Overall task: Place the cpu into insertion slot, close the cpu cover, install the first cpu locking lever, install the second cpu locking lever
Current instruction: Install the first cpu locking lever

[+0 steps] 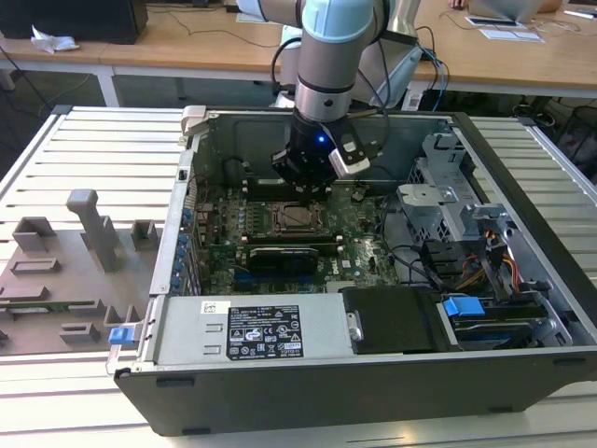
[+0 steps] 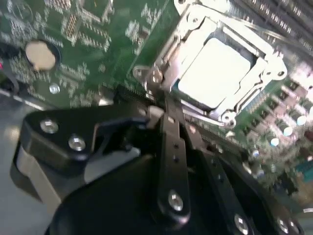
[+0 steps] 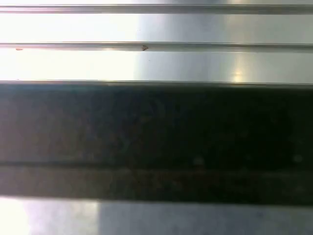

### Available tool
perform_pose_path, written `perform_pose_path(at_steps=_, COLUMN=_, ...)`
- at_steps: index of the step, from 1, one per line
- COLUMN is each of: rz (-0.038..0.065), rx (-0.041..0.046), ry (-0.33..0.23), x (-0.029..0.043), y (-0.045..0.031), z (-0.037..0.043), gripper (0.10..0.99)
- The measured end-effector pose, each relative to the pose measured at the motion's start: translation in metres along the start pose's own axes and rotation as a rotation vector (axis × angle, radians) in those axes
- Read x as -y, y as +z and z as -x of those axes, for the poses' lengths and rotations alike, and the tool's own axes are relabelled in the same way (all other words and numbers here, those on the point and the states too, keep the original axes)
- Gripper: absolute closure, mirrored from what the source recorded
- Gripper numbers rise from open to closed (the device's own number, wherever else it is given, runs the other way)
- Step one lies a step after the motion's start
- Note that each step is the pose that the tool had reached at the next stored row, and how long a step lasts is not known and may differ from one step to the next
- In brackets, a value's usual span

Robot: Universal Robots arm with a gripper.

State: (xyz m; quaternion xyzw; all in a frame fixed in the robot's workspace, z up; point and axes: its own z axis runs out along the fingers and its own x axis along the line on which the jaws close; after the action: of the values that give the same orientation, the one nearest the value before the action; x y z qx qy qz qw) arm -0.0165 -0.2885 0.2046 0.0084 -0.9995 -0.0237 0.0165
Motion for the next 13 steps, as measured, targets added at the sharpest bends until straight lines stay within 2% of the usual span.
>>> perform_pose_path(at_steps=4, rz=0.000, rx=-0.0006, ry=0.000, x=0.0033, y=0.0010, z=-0.0001, gripper=0.980)
perform_pose_path(at_steps=8, rz=-0.001, rx=-0.0070, ry=0.001, x=0.0027, y=0.0038, z=0.0016, gripper=0.980)
perform_pose_path(at_steps=13, rz=0.006, rx=-0.0063, ry=0.000, x=0.0007, y=0.0038, z=0.0025, gripper=0.980)
